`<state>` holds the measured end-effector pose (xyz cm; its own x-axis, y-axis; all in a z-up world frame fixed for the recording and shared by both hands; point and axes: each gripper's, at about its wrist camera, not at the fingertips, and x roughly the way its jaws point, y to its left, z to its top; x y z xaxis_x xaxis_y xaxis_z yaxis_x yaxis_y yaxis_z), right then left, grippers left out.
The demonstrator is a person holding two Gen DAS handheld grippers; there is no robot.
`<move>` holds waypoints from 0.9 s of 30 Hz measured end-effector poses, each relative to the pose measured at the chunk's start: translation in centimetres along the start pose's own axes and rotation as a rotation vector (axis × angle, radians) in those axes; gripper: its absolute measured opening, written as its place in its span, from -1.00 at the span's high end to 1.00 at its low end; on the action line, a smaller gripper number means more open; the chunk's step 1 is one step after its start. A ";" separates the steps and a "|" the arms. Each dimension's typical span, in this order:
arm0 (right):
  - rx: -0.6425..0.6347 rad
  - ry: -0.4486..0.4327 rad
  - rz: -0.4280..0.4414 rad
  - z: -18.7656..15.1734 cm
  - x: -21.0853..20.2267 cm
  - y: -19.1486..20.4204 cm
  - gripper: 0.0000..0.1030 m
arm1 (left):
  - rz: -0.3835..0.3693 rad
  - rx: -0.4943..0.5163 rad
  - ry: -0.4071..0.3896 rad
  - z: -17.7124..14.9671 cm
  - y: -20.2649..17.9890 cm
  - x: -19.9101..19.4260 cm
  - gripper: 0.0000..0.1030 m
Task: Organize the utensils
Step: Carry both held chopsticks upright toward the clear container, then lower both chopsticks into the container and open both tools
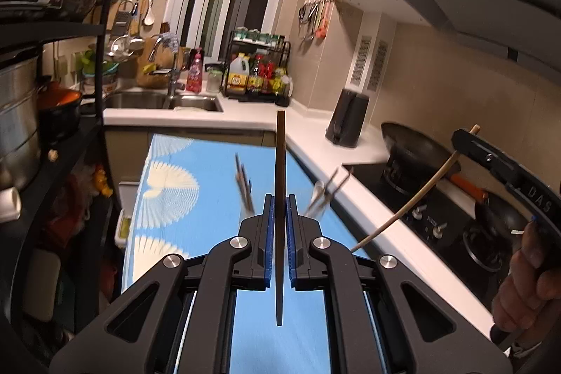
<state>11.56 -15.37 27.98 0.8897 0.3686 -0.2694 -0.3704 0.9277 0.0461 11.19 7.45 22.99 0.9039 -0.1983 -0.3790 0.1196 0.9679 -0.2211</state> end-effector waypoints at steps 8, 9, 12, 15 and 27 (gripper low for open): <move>-0.021 -0.034 0.021 5.0 7.3 -0.2 0.88 | -0.025 0.013 -0.124 6.9 -0.3 4.7 0.87; -0.020 -0.027 0.021 5.1 8.2 -0.3 0.88 | -0.022 0.018 -0.137 7.2 -0.4 5.6 0.87; -0.015 0.004 0.032 4.3 11.0 -0.9 0.88 | -0.010 0.036 -0.134 7.1 -0.3 8.6 0.87; -0.012 0.050 0.030 2.9 13.5 -1.4 0.88 | 0.003 0.053 -0.069 5.6 0.0 12.3 0.87; -0.009 0.192 0.043 -1.7 18.2 -2.3 0.77 | -0.013 0.103 0.099 0.3 0.3 16.8 0.19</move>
<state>28.15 -10.84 21.35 0.8062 0.3890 -0.4457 -0.4098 0.9106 0.0534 26.56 4.42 16.79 0.8574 -0.2205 -0.4650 0.1775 0.9748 -0.1349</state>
